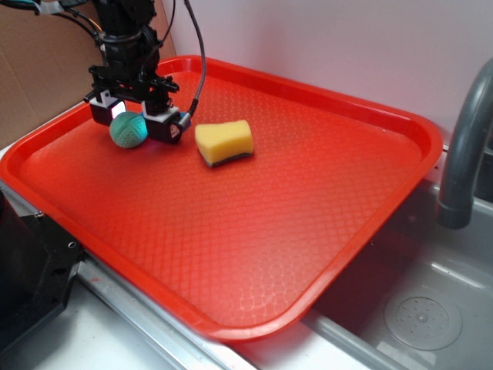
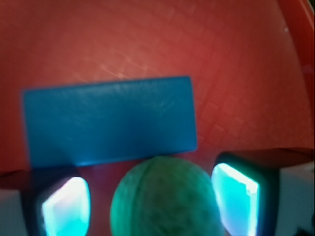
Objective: Grab the green ball.
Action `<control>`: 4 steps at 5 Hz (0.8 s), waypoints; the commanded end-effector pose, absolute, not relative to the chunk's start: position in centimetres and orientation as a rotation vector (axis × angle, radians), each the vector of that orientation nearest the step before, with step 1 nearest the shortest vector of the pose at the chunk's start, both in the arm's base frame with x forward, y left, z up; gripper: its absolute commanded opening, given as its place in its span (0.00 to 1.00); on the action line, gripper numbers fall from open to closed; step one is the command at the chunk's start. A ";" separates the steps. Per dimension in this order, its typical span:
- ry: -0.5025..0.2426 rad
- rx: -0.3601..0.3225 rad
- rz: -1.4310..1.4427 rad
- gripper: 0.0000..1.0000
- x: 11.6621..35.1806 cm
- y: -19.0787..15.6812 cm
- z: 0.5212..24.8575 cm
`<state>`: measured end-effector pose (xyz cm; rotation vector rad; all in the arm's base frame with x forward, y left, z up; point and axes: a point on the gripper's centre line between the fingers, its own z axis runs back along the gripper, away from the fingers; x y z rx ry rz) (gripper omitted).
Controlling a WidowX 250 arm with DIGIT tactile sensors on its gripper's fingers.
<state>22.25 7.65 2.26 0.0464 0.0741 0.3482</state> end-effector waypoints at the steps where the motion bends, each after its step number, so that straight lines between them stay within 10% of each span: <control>1: 0.053 0.023 0.369 0.00 22.5 8.7 3.0; 4: 0.047 0.092 0.390 0.00 22.8 7.5 7.3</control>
